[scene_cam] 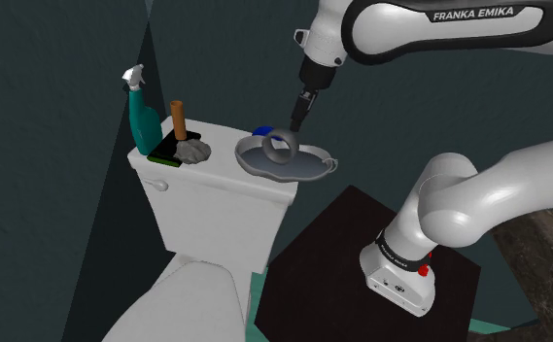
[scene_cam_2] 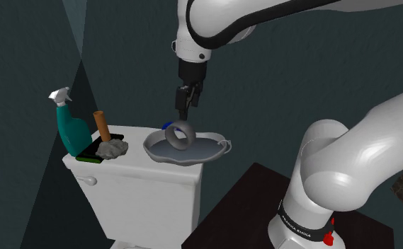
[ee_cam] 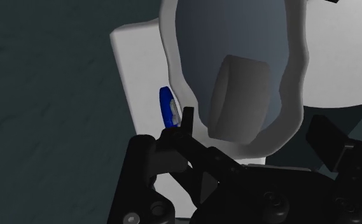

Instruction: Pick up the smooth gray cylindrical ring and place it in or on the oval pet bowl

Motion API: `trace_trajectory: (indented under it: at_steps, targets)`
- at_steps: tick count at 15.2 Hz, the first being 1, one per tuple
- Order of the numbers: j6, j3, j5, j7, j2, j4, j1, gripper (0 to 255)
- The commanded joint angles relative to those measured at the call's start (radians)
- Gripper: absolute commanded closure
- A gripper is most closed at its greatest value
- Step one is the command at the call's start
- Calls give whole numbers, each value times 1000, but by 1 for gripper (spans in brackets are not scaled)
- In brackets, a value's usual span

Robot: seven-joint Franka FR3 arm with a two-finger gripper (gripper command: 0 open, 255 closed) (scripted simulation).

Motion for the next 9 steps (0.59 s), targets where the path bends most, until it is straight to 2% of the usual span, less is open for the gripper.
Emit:
trace_trajectory:
  at_steps: [1, 2, 9]
  targets:
    - [-65, 0, 0, 0, -12, 52, 0, 0]
    - [-93, 0, 1, 0, -15, 76, 0, 0]
    - [-93, 0, 1, 0, -15, 76, 0, 0]
